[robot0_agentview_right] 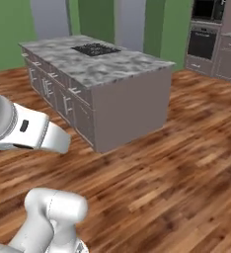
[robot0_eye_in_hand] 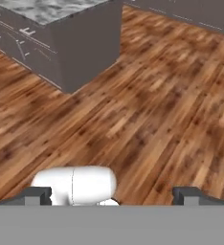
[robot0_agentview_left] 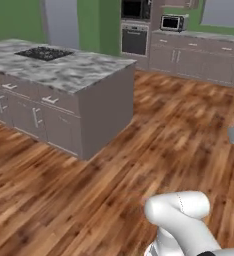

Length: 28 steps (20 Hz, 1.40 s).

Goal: Close all open cabinet doors.

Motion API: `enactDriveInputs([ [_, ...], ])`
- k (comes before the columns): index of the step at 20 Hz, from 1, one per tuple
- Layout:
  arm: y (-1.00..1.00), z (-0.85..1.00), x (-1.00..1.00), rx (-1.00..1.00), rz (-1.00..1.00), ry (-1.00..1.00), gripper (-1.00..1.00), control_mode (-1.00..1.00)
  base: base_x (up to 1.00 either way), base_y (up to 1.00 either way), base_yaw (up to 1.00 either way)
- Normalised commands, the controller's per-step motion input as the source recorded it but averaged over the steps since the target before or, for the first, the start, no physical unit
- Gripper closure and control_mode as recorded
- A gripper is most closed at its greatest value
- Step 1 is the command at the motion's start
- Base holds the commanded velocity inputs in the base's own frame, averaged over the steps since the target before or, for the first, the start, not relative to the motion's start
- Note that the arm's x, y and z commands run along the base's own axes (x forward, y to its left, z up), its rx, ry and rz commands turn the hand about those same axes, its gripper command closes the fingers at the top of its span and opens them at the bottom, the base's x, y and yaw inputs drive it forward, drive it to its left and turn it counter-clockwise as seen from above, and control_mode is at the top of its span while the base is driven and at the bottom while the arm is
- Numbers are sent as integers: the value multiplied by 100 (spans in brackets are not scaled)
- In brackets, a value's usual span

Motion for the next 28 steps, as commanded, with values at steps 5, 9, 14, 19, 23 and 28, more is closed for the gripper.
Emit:
enactDriveInputs([
  [5, 0, 0, 0, 0, 0, 0, -100, 100, 17, 8, -68],
  [9, 0, 0, 0, 0, 0, 0, -100, 100, 26, 8, -52],
  [14, 0, 0, 0, 0, 0, 0, -100, 100, 29, 13, -38],
  [19, 0, 0, 0, 0, 0, 0, -100, 100, 28, 9, -43],
  [23, 0, 0, 0, 0, 0, 0, -100, 100, 45, 0, -38],
  [28, 0, 0, 0, 0, 0, 0, -100, 100, 93, -5, -15],
])
